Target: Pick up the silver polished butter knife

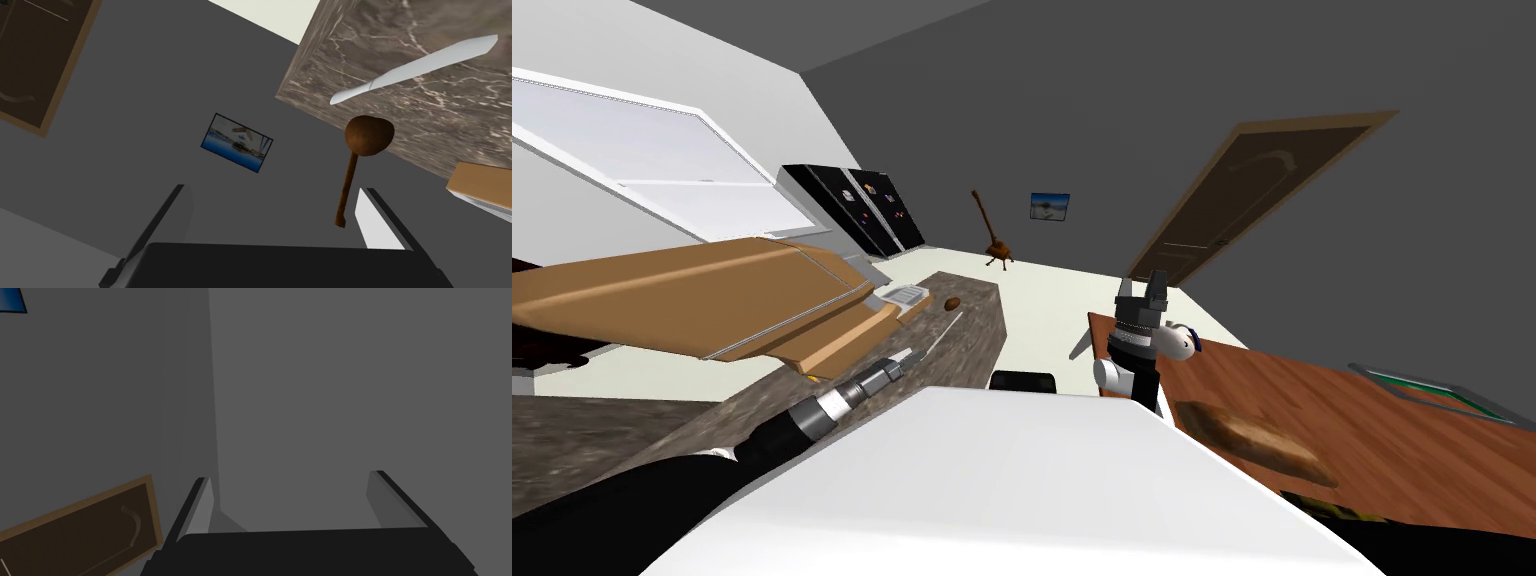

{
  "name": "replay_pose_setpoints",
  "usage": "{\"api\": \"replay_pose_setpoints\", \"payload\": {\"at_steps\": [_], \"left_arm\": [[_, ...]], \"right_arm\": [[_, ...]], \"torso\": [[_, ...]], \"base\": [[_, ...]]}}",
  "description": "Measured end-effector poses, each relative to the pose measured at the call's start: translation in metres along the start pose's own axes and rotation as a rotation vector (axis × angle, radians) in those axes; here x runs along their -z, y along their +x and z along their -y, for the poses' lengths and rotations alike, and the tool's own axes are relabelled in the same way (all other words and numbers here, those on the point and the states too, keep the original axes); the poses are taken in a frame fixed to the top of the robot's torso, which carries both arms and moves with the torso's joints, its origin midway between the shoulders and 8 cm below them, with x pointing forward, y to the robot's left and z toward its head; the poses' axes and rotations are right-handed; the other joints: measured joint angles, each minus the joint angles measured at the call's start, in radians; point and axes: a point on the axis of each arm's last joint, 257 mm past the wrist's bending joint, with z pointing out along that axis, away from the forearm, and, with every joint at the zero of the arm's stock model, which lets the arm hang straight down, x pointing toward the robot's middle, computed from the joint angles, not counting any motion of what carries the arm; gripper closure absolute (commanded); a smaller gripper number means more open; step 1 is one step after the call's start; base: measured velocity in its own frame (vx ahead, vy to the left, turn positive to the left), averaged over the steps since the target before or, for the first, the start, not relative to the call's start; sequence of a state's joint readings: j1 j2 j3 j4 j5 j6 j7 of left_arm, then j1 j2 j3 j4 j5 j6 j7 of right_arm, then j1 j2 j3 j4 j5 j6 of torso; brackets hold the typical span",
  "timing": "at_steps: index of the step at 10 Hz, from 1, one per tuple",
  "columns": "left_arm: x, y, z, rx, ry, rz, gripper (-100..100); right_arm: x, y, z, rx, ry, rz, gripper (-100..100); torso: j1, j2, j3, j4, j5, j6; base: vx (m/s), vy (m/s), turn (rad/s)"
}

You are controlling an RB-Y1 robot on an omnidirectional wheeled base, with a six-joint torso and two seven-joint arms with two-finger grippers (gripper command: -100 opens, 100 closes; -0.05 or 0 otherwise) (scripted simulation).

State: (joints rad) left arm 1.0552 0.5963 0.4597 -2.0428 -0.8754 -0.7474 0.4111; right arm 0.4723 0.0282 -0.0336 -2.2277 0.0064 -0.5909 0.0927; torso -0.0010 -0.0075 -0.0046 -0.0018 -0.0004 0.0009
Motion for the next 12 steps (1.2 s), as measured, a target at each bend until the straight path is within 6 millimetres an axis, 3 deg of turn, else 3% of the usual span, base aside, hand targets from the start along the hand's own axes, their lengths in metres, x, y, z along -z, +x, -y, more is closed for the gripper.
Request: {"api": "replay_pose_setpoints", "payload": {"at_steps": [3, 5, 7, 12], "left_arm": [[0.02, 0.037, -0.032, -0.035, -0.069, -0.155, -100], [0.044, 0.061, -0.051, -0.055, -0.112, -0.26, -100], [0.053, 0.072, -0.06, -0.072, -0.134, -0.322, -100], [0.104, 0.109, -0.099, -0.118, -0.219, -0.539, -100]], "right_arm": [[0.0, 0.0, 0.0, 0.0, 0.0, 0.0, 0], [0.0, 0.0, 0.0, 0.0, 0.0, 0.0, 0], [0.0, 0.0, 0.0, 0.0, 0.0, 0.0, 0], [0.0, 0.0, 0.0, 0.0, 0.0, 0.0, 0]], "torso": [[0.0, -0.004, -0.002, -0.001, 0.0, 0.0], [0.001, -0.003, -0.002, -0.001, 0.0, 0.0], [0.0, 0.001, 0.001, 0.0, 0.0, 0.0], [0.0, -0.002, -0.001, 0.0, 0.0, 0.0]], "base": [[0.165, -0.031, -0.138], [0.12, -0.011, -0.083], [0.093, -0.027, -0.108], [0.131, -0.01, -0.116]]}}
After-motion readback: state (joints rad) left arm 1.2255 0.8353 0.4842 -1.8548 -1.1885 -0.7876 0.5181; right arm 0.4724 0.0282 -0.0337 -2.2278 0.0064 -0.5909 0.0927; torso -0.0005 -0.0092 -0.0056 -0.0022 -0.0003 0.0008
